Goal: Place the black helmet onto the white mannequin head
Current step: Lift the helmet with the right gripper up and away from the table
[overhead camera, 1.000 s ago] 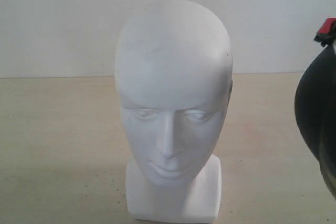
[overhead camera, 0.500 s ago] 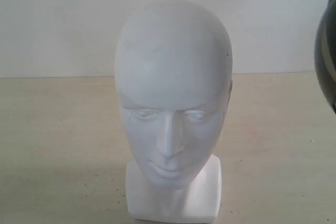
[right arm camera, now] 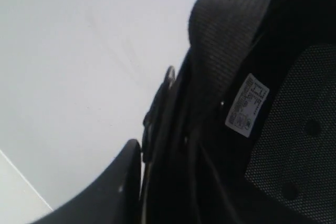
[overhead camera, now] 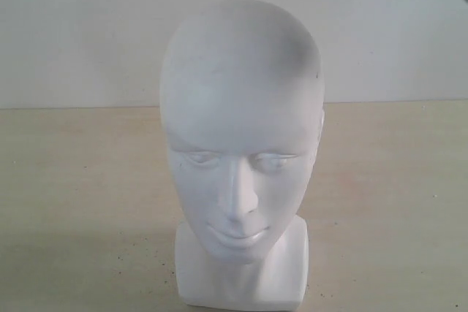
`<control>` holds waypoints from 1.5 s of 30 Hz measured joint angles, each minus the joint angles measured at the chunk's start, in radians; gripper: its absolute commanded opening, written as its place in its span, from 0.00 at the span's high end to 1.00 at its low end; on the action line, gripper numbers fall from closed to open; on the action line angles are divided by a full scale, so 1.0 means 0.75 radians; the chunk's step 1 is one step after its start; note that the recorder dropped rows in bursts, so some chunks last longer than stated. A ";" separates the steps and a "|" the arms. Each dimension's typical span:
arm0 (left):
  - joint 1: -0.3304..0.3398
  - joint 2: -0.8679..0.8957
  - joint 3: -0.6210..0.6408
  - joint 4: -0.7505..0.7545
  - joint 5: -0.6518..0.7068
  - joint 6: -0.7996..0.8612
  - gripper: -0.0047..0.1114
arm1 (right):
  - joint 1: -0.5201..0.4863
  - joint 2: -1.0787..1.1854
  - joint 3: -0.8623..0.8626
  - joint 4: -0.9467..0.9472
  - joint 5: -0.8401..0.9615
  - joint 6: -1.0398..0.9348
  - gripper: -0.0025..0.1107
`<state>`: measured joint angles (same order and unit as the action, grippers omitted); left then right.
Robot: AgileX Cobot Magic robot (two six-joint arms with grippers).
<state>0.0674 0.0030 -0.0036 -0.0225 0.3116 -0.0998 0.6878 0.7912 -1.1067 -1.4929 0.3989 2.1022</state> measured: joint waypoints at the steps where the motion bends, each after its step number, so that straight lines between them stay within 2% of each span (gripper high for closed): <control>1: 0.000 0.000 0.000 0.000 0.000 0.000 0.92 | 0.000 0.000 -0.017 -0.011 -0.018 0.004 0.98; 12: 0.000 0.000 0.000 0.000 0.000 0.000 0.92 | 0.000 0.089 -0.216 0.071 -0.382 0.011 0.98; 17: 0.000 0.000 0.000 0.000 0.000 0.000 0.92 | 0.000 0.171 -0.311 0.248 -0.512 -0.002 0.98; 21: 0.000 0.000 0.000 0.000 0.000 0.000 0.92 | -0.031 0.243 -0.374 0.609 -0.672 -0.214 0.98; 24: 0.000 0.000 0.000 0.000 0.000 0.000 0.92 | -0.115 0.299 -0.381 0.938 -0.954 -0.392 0.98; 26: 0.000 0.000 0.000 0.000 0.000 0.000 0.92 | -0.188 0.337 -0.383 1.059 -1.160 -0.416 0.98; 32: 0.000 0.000 0.000 0.000 0.000 0.000 0.92 | -0.435 0.497 -0.391 1.252 -1.809 -0.175 0.98; 35: 0.000 0.000 0.000 0.000 0.000 0.000 0.92 | -0.456 0.608 -0.394 1.364 -2.035 -0.102 0.98; 45: 0.000 0.000 0.000 0.000 0.000 0.000 0.92 | -0.464 0.701 -0.217 1.502 -2.079 -0.029 0.98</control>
<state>0.0674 0.0030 -0.0036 -0.0225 0.3116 -0.0998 0.3396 1.3166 -1.2698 -0.3666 -1.1606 2.0807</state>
